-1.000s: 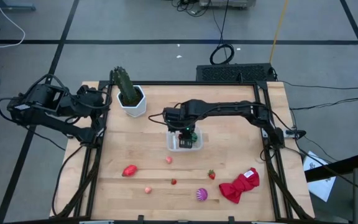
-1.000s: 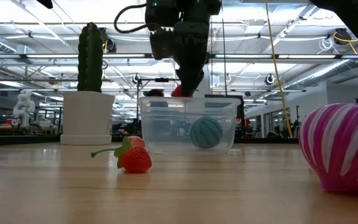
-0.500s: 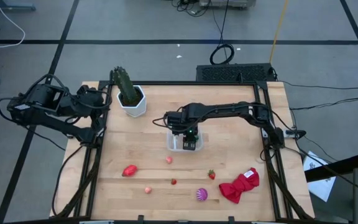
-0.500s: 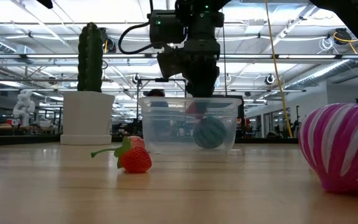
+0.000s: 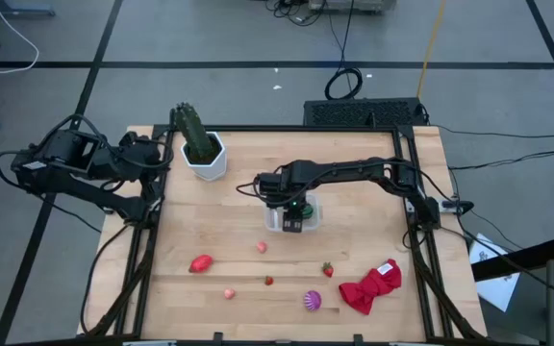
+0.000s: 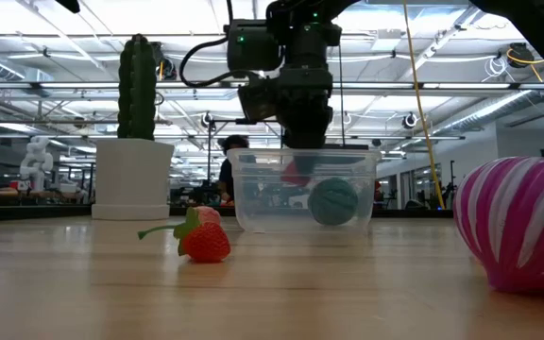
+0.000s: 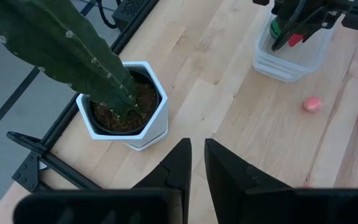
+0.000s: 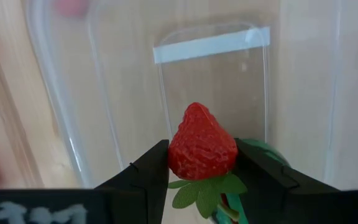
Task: Pick and placing Produce into tupperware
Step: Put the top strawberry into the transparent bin, then put the top peach into the transparent bin
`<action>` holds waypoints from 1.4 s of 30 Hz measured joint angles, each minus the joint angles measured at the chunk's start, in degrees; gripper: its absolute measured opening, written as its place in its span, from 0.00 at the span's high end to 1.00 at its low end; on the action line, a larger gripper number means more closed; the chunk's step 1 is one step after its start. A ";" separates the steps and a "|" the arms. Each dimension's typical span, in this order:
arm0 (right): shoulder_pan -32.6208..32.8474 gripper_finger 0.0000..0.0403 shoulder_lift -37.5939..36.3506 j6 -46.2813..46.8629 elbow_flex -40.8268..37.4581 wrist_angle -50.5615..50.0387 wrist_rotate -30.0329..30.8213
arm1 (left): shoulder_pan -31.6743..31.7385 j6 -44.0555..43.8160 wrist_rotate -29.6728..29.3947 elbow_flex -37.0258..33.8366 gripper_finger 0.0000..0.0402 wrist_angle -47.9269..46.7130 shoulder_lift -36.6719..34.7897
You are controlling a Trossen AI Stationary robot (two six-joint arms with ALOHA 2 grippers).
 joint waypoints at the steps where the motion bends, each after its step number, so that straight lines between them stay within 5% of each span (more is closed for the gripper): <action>1: 0.00 0.63 0.00 0.29 0.00 0.30 0.00 | 0.00 0.00 0.00 0.00 0.87 0.00 0.00; 31: 0.00 0.62 0.00 -1.40 0.00 5.09 0.00 | 0.00 0.00 0.00 0.00 0.87 0.00 0.00; 42: 0.00 0.52 0.00 -1.62 0.00 6.15 0.02 | -0.01 0.02 0.00 0.00 0.87 0.00 0.00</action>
